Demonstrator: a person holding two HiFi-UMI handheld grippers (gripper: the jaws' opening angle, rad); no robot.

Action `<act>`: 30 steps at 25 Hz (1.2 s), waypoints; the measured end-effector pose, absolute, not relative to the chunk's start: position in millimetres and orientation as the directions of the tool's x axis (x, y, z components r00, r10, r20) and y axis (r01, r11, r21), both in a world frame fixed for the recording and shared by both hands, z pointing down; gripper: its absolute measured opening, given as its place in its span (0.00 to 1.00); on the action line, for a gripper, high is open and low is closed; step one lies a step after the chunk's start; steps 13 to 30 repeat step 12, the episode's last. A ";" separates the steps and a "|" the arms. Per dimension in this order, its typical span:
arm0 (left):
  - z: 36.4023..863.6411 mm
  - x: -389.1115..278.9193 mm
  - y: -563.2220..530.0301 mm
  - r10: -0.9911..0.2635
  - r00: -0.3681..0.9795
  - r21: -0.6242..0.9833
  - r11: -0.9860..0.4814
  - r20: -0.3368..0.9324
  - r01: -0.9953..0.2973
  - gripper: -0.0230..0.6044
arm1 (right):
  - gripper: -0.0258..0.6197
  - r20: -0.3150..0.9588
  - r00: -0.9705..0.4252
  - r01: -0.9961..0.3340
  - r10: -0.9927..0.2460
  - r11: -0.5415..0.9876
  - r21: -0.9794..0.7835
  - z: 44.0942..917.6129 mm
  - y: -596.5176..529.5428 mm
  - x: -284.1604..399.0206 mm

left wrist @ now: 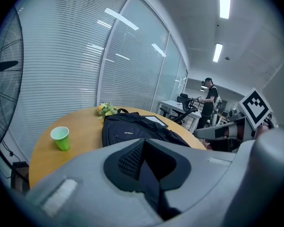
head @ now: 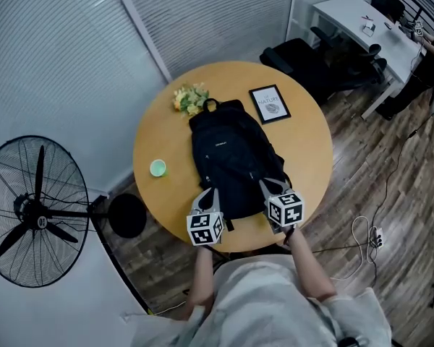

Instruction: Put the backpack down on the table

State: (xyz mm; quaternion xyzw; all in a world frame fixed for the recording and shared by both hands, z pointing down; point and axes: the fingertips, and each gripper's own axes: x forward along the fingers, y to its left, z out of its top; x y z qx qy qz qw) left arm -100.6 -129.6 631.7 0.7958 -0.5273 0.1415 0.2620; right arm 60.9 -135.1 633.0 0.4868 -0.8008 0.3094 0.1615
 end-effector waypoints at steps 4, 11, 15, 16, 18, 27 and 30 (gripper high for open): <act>632.4 -102.5 -128.1 -0.766 0.399 0.264 -0.303 0.505 -0.916 0.04 | 0.04 0.557 -0.476 -0.879 -0.680 0.338 -0.338 632.0 -134.7 60.7; 632.1 -104.2 -128.7 -0.772 0.386 0.258 -0.291 0.505 -0.921 0.04 | 0.04 0.550 -0.470 -0.881 -0.690 0.329 -0.341 629.9 -137.8 65.3; 632.6 -104.7 -128.8 -0.772 0.384 0.259 -0.289 0.506 -0.922 0.04 | 0.04 0.549 -0.469 -0.881 -0.691 0.327 -0.342 629.8 -138.0 65.8; 632.6 -104.7 -128.8 -0.772 0.384 0.259 -0.289 0.506 -0.922 0.04 | 0.04 0.549 -0.469 -0.881 -0.691 0.327 -0.342 629.8 -138.0 65.8; 632.6 -104.7 -128.8 -0.772 0.384 0.259 -0.289 0.506 -0.922 0.04 | 0.04 0.549 -0.469 -0.881 -0.691 0.327 -0.342 629.8 -138.0 65.8; 632.6 -104.7 -128.8 -0.772 0.384 0.259 -0.289 0.506 -0.922 0.04 | 0.04 0.549 -0.469 -0.881 -0.691 0.327 -0.342 629.8 -138.0 65.8; 632.6 -104.7 -128.8 -0.772 0.384 0.259 -0.289 0.506 -0.922 0.04 | 0.04 0.549 -0.469 -0.881 -0.691 0.327 -0.342 629.8 -138.0 65.8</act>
